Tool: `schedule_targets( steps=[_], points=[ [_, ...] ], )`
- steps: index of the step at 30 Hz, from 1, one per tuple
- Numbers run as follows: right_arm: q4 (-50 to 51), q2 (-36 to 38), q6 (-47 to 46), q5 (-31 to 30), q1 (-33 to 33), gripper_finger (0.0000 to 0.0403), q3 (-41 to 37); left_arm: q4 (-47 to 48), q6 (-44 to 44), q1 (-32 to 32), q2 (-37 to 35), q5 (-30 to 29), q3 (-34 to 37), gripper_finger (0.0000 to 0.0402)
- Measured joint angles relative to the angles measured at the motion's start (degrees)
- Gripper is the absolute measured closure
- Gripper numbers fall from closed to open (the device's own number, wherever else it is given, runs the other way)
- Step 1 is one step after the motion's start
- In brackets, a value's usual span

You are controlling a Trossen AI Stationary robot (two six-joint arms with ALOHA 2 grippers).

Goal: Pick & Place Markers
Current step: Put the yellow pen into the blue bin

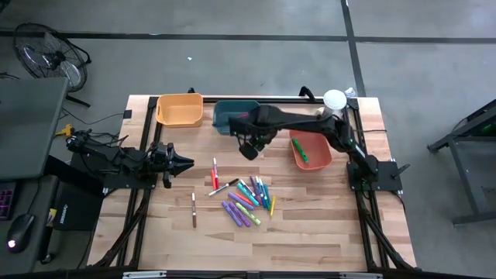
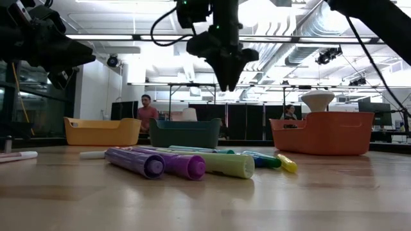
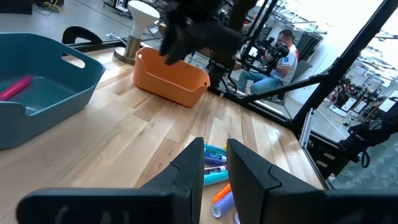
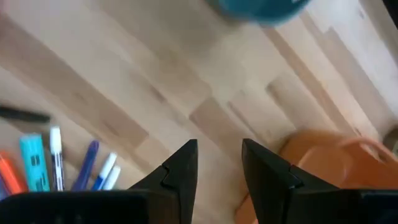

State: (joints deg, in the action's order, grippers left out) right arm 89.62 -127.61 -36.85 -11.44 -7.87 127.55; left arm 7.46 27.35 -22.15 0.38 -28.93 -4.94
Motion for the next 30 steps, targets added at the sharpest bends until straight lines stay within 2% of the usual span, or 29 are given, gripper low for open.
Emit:
schedule_targets(
  steps=[8, 19, 24, 30],
  points=[
    [0.3, 0.0, -5.1, 0.7, 6.9, 0.0288, -0.4, 0.0, 0.0, 0.0, 0.0, 0.0, 0.0, 0.0335],
    [-0.7, 0.0, -13.8, 1.4, 16.5, 0.0288, -6.3, 0.0, 0.0, 0.0, 0.0, 0.0, 0.0, 0.0335],
    [-7.1, 2.5, -19.1, 2.4, 20.9, 0.0288, -13.4, 0.0, 0.0, 0.0, 0.0, 0.0, 0.0, 0.0335],
    [-16.7, 8.3, -29.8, 7.7, 24.8, 0.0288, -27.1, 0.0, 0.0, 0.0, 0.0, 0.0, 0.0, 0.0335]
  ],
)
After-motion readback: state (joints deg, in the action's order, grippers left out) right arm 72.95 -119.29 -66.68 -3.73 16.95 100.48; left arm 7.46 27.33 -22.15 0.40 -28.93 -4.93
